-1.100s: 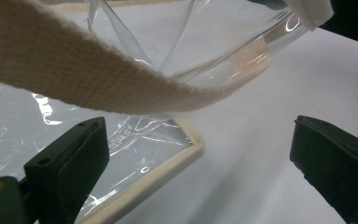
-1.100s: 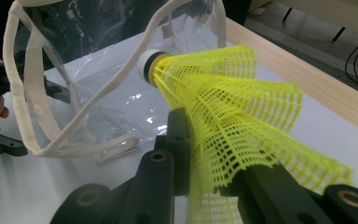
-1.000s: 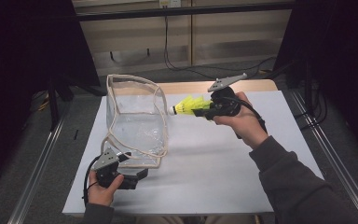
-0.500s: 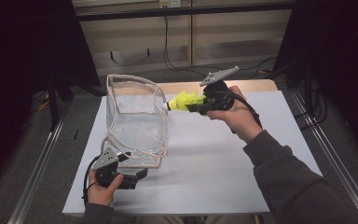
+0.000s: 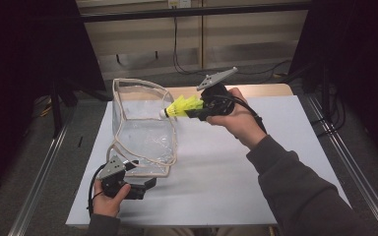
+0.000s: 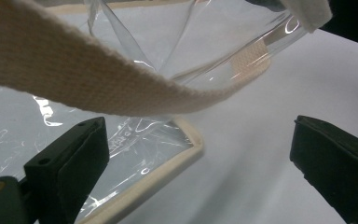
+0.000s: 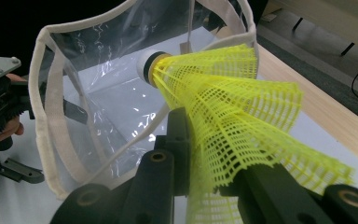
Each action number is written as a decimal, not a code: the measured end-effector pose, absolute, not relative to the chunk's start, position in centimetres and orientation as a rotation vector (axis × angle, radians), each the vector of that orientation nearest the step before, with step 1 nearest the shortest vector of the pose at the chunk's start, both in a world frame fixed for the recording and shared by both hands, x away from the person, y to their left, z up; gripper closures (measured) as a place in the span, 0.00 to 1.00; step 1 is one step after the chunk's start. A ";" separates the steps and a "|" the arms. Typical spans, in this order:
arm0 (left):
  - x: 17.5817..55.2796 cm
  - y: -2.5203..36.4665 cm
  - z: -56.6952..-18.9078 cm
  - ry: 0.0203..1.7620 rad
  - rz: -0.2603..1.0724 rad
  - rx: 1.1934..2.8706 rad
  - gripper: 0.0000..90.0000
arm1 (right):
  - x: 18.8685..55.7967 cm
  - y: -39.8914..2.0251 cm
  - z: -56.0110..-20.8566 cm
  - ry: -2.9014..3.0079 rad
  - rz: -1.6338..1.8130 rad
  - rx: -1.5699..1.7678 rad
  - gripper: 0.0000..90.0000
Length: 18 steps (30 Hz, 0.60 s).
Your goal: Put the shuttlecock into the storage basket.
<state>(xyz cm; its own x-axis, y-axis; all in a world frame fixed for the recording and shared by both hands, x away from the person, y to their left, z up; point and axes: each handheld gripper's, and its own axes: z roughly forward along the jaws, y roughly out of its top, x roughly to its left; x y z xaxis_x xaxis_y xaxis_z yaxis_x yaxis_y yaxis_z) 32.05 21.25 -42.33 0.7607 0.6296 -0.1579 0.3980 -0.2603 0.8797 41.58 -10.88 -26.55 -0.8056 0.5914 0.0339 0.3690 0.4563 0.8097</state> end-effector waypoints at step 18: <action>32.1 21.2 -42.4 0.786 0.272 1.883 0.05 | 42.2 -7.8 -26.2 2.488 1.242 0.790 0.89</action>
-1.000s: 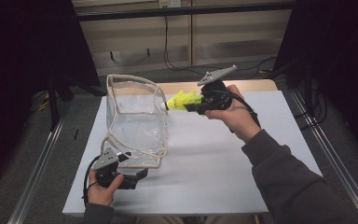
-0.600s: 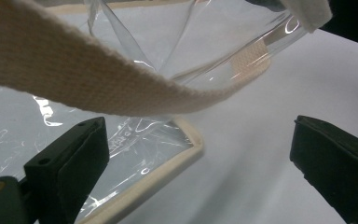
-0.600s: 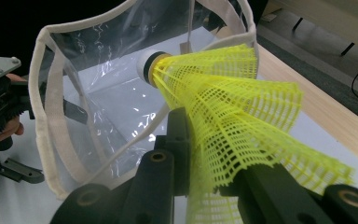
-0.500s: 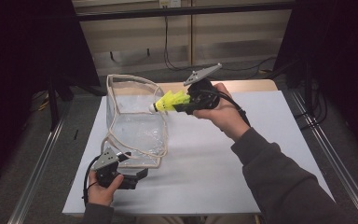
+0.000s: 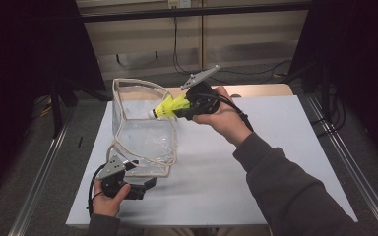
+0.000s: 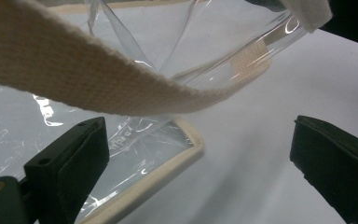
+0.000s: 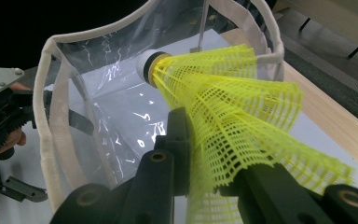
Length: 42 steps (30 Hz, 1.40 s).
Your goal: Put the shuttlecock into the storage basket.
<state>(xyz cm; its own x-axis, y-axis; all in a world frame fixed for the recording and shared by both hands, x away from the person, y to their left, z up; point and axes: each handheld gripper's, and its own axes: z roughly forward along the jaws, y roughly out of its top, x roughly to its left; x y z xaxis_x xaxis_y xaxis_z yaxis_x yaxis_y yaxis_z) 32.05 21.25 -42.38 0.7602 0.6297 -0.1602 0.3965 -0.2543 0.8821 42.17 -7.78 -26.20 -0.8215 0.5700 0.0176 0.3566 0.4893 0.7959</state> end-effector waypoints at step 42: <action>32.1 21.4 -42.4 0.787 0.262 1.883 0.05 | 42.7 -2.1 -26.5 2.550 1.165 0.700 0.89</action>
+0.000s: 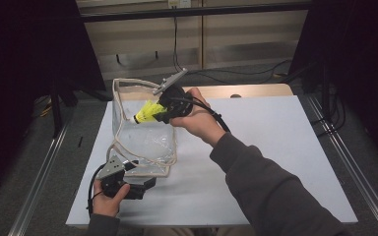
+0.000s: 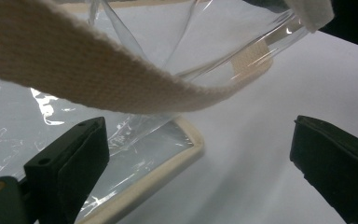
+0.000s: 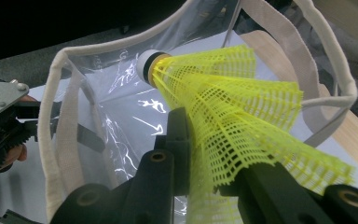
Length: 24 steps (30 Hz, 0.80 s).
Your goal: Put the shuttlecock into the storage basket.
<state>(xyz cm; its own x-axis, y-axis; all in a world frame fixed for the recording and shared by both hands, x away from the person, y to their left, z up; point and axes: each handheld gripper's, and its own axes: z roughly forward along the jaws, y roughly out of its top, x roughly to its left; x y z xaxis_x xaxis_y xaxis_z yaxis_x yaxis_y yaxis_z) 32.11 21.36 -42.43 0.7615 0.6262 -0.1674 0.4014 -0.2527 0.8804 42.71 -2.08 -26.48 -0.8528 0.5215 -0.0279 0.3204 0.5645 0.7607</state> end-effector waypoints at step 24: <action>32.1 21.4 -42.4 0.786 0.262 1.883 0.05 | 42.5 0.0 -27.7 2.585 1.112 0.667 0.89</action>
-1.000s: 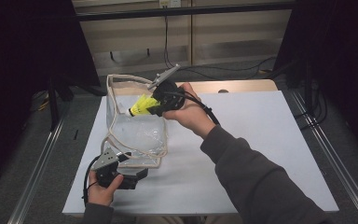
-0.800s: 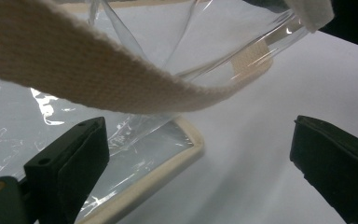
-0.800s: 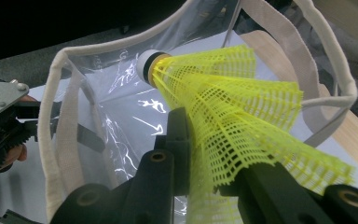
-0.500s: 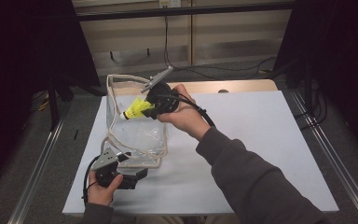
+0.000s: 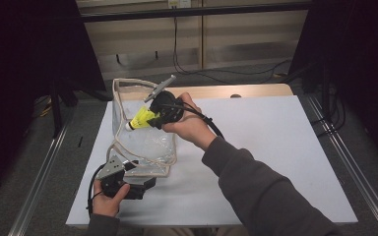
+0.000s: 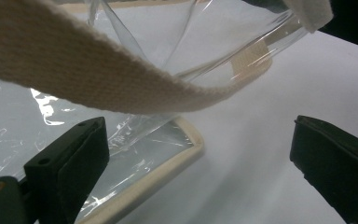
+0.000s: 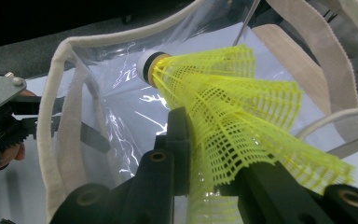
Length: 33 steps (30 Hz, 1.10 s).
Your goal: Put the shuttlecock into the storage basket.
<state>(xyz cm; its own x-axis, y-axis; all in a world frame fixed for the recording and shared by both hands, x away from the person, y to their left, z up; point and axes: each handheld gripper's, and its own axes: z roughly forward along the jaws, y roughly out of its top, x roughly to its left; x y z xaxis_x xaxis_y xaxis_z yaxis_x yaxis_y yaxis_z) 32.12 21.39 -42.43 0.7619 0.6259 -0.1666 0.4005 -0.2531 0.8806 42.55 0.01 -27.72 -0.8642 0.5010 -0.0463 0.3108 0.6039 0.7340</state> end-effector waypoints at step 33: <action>32.2 21.4 -42.5 0.789 0.267 1.877 0.05 | 43.0 1.6 -29.2 2.598 1.079 0.655 0.89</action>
<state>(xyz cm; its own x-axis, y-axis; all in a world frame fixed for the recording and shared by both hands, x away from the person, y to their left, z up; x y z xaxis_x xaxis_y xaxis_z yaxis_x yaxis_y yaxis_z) 32.17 21.38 -42.49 0.7589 0.6296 -0.1662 0.3992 -0.2481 0.8826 42.97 1.63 -29.17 -0.8671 0.4948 -0.0584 0.3078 0.6242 0.7181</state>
